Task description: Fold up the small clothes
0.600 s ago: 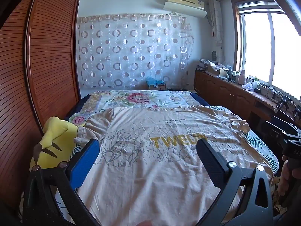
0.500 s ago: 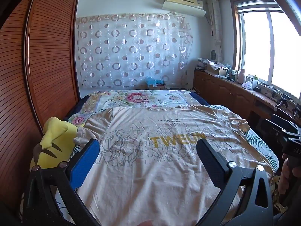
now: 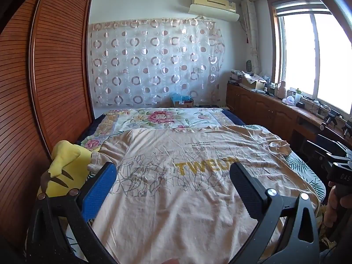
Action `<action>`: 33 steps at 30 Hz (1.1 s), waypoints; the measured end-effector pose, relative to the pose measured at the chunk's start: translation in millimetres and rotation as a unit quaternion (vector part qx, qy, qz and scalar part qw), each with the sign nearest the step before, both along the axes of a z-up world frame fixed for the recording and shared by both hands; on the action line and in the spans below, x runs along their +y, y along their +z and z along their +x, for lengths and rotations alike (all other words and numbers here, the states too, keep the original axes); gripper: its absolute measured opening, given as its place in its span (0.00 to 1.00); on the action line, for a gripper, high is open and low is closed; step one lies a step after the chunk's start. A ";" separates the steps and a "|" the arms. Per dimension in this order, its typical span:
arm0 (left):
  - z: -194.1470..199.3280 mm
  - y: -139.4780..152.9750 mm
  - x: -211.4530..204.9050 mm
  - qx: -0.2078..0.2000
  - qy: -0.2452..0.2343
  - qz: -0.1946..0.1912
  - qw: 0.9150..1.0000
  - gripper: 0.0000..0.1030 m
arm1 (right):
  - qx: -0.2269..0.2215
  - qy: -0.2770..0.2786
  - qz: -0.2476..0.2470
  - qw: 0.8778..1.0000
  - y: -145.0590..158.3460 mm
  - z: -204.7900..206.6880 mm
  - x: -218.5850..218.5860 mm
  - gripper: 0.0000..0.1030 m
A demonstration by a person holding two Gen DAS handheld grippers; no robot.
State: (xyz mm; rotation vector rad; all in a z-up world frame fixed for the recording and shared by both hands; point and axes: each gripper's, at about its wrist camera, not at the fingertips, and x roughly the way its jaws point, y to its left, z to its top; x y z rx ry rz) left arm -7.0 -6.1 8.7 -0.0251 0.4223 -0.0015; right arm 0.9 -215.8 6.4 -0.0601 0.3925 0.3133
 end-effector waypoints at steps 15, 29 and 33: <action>-0.5 0.2 0.0 0.001 0.002 0.003 1.000 1.00 | -0.001 0.001 -0.001 1.000 0.5 1.8 2.0 1.00; -0.8 0.9 0.8 0.001 0.001 0.001 1.000 1.00 | -0.001 0.000 -0.002 1.000 -0.5 1.6 2.8 1.00; -0.2 0.3 0.6 0.000 0.001 0.003 1.000 1.00 | -0.002 0.000 -0.002 1.000 -0.7 1.5 2.7 1.00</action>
